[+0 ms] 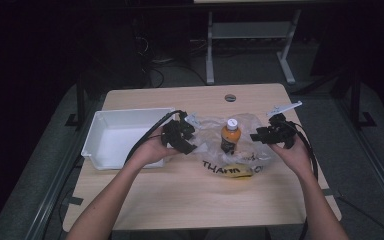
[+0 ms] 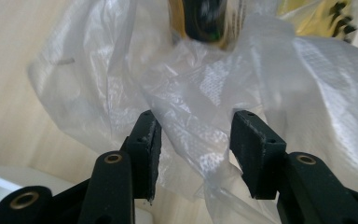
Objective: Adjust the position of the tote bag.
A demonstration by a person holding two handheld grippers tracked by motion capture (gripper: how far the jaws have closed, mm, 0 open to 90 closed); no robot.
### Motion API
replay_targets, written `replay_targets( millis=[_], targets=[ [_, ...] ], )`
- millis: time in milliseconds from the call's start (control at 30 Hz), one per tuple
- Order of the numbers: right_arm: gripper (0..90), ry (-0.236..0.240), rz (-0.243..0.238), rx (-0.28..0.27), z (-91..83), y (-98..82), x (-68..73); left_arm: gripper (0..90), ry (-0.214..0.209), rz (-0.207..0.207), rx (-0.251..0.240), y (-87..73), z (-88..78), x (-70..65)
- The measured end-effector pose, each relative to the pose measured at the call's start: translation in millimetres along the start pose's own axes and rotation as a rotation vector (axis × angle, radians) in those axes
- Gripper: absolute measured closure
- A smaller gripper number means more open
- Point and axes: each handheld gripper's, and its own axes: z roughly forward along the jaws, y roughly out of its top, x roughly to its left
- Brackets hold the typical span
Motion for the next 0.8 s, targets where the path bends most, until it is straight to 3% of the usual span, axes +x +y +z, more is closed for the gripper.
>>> replay_targets(
  millis=[133,233,300,367,533,600,800],
  targets=[
    [55.4,0.009,-0.027,-0.031,-9.0,1.2,9.3,53.4,-0.002,0.019,0.031,0.0,5.1,-4.1],
    [55.0,0.026,-0.048,-0.024,-13.1,1.3,17.1,53.8,-0.012,0.023,0.046,-6.1,12.3,-7.0],
    [54.7,0.027,-0.059,-0.026,-15.8,1.1,20.9,54.3,0.003,0.031,0.059,-10.0,15.8,-8.4],
    [54.8,0.034,-0.066,-0.038,-18.7,1.4,22.6,54.3,-0.007,0.011,0.038,-11.5,14.3,-6.4],
    [54.9,0.035,-0.075,-0.034,-23.5,5.2,26.6,55.3,0.024,0.001,-0.052,-7.8,2.4,-2.9],
    [54.9,0.032,-0.079,-0.036,-24.0,6.2,26.8,55.3,0.006,0.004,-0.084,-6.2,1.0,-1.8],
    [55.2,0.034,-0.073,-0.03,-22.6,6.2,26.4,56.5,0.019,-0.011,-0.111,3.9,1.0,3.2]
  ],
)
